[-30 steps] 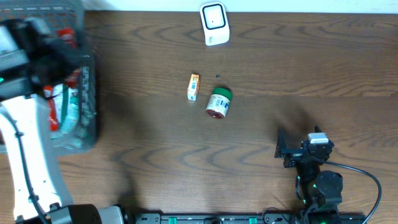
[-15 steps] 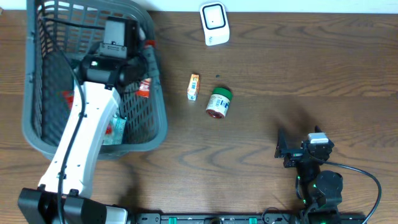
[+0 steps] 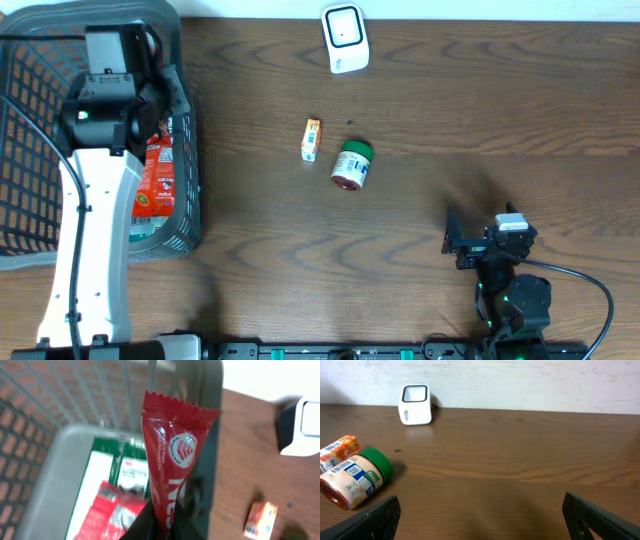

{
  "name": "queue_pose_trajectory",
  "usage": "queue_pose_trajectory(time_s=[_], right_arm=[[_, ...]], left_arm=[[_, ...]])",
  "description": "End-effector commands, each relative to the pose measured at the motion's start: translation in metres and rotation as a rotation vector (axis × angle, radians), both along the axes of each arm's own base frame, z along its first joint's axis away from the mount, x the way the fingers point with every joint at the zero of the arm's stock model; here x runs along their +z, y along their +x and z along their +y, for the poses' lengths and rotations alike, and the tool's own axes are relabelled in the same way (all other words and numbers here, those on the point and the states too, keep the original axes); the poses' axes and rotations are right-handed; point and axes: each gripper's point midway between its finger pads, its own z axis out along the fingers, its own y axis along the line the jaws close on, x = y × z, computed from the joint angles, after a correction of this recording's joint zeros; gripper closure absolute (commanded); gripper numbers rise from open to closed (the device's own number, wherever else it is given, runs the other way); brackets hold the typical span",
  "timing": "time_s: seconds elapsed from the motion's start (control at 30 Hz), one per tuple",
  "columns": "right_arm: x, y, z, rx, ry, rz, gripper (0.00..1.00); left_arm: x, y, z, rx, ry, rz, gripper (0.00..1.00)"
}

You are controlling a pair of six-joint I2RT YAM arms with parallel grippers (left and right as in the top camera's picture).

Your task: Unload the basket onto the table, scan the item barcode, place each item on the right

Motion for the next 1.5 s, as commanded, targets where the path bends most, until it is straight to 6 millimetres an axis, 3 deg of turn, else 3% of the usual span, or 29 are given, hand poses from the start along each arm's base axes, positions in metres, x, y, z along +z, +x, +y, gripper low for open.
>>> queue_pose_trajectory(time_s=[0.0, 0.13, 0.27, 0.4, 0.53, 0.63, 0.73, 0.87, 0.97, 1.07, 1.13, 1.27, 1.37, 1.47], right_arm=[[-0.001, 0.0, -0.003, -0.016, 0.011, 0.004, 0.01], [-0.001, 0.0, -0.003, -0.016, 0.011, 0.004, 0.01], [-0.001, 0.0, -0.003, -0.016, 0.011, 0.004, 0.01], [-0.001, 0.0, -0.003, -0.016, 0.011, 0.004, 0.01], [-0.001, 0.0, -0.003, -0.016, 0.011, 0.004, 0.01], [-0.001, 0.0, -0.003, -0.016, 0.011, 0.004, 0.01], [-0.001, 0.0, -0.003, -0.016, 0.011, 0.004, 0.01], [-0.001, 0.0, -0.003, -0.016, 0.011, 0.004, 0.01], [-0.001, 0.0, -0.003, -0.016, 0.011, 0.004, 0.01], [-0.001, 0.0, -0.003, -0.016, 0.011, 0.004, 0.01], [-0.001, 0.0, -0.003, -0.016, 0.011, 0.004, 0.01], [-0.001, 0.0, -0.003, -0.016, 0.011, 0.004, 0.01], [-0.001, 0.0, -0.003, -0.016, 0.011, 0.004, 0.01], [-0.001, 0.0, -0.003, -0.016, 0.011, 0.004, 0.01]], left_arm=[[0.053, 0.003, 0.009, -0.005, 0.076, -0.133, 0.86], [0.098, -0.004, 0.005, -0.012, 0.071, -0.25, 0.86], [0.111, -0.018, -0.044, -0.166, -0.102, -0.287, 0.87], [0.093, -0.031, -0.099, -0.316, -0.241, -0.194, 0.9], [0.066, -0.032, -0.151, -0.422, -0.255, -0.104, 0.92], [0.048, -0.025, -0.166, -0.416, -0.183, -0.07, 0.92], [0.033, -0.021, -0.176, -0.409, -0.125, -0.037, 0.83], [0.013, -0.023, -0.195, -0.466, -0.1, 0.019, 0.5], [0.008, -0.02, -0.184, -0.43, -0.058, 0.034, 0.36], [0.024, -0.016, -0.155, -0.359, -0.054, -0.007, 0.25], [0.034, -0.016, -0.132, -0.306, -0.057, -0.028, 0.22], [0.027, -0.028, -0.105, -0.259, -0.085, 0.036, 0.25], [0.0, -0.043, -0.099, -0.248, -0.09, 0.168, 0.42], [-0.023, -0.052, -0.091, -0.239, -0.041, 0.268, 0.47]])
